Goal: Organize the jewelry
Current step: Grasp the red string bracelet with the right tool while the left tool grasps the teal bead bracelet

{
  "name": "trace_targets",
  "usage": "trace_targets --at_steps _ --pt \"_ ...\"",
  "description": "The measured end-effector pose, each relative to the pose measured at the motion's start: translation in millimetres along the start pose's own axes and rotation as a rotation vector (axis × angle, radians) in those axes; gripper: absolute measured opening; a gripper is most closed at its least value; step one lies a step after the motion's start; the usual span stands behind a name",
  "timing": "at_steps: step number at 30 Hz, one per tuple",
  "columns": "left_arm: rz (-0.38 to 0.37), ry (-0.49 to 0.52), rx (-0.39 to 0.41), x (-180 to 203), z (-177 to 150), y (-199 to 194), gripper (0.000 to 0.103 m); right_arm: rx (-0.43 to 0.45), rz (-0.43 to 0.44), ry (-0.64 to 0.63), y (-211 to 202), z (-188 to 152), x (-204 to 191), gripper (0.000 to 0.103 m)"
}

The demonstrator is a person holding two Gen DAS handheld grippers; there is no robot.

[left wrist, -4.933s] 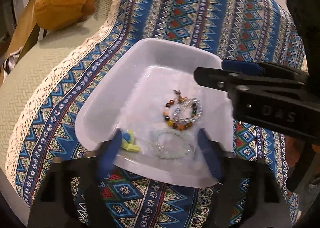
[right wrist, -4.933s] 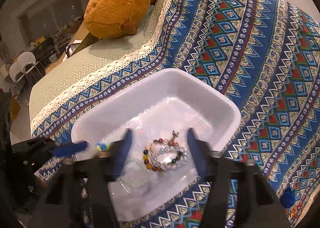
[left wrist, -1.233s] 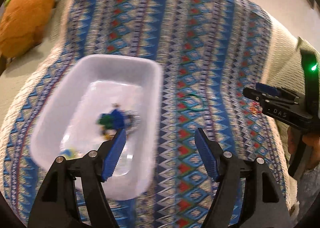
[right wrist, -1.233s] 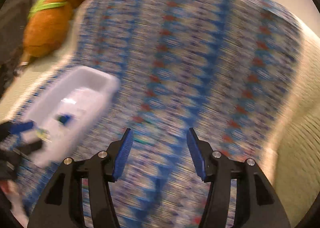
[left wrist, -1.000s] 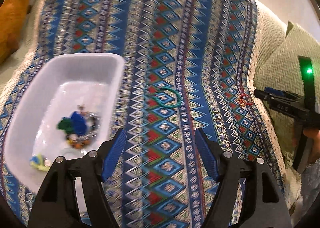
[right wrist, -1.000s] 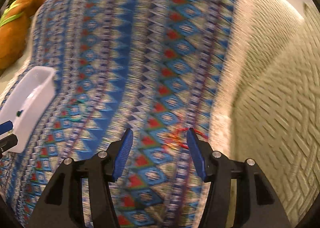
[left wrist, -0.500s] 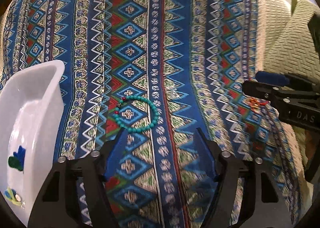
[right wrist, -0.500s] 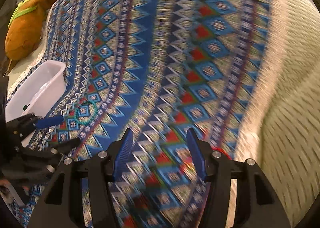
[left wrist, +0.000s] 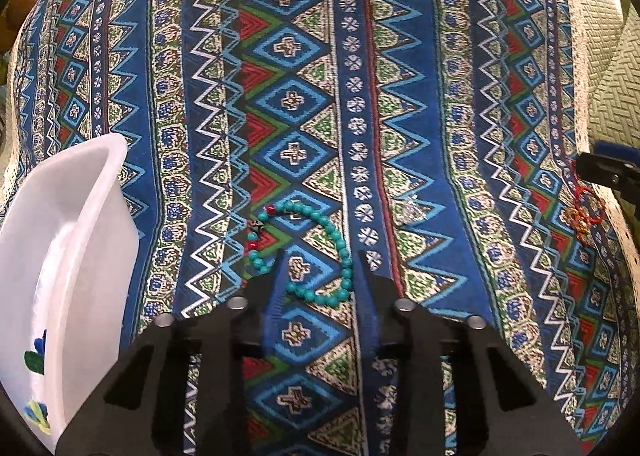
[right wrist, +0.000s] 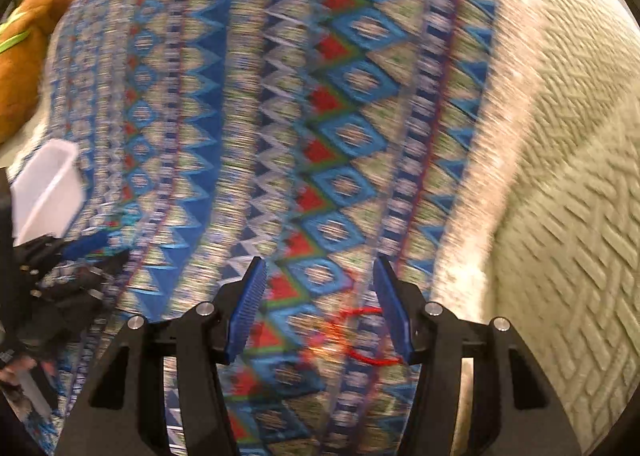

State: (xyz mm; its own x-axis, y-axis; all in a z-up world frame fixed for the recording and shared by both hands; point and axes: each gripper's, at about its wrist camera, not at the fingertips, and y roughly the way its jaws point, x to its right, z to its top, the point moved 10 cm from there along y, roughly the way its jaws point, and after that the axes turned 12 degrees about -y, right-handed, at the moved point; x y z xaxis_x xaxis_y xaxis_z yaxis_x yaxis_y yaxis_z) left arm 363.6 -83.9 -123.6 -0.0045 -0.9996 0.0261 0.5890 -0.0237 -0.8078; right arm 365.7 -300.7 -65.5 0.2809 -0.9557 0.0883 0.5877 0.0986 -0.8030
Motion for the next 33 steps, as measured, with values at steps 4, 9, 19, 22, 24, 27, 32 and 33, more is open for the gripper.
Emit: trace_targets --at_steps 4,9,19,22,24,27,32,33 --pt "-0.01 -0.021 -0.009 -6 10 11 0.027 -0.009 -0.027 0.039 0 -8 18 0.056" --pt "-0.022 -0.026 -0.005 -5 7 8 0.027 0.005 0.003 0.051 -7 -16 27 0.056" --pt "-0.028 -0.033 0.005 -5 5 5 0.027 -0.092 0.011 0.006 11 -40 6 0.042" --pt "-0.031 -0.037 0.004 -5 6 6 0.027 -0.113 0.006 0.029 18 -44 3 0.037" --pt "-0.032 -0.042 0.004 -5 6 6 0.027 -0.131 -0.002 0.048 25 -44 2 0.031" --pt "-0.03 -0.043 0.004 -6 6 6 0.027 -0.124 0.011 0.096 31 -41 4 0.017" --pt "-0.027 -0.042 0.005 -5 6 7 0.027 -0.107 0.057 0.19 43 -25 28 0.009" --pt "-0.026 -0.042 0.005 -4 5 7 0.027 -0.097 0.064 0.199 43 -20 34 0.008"
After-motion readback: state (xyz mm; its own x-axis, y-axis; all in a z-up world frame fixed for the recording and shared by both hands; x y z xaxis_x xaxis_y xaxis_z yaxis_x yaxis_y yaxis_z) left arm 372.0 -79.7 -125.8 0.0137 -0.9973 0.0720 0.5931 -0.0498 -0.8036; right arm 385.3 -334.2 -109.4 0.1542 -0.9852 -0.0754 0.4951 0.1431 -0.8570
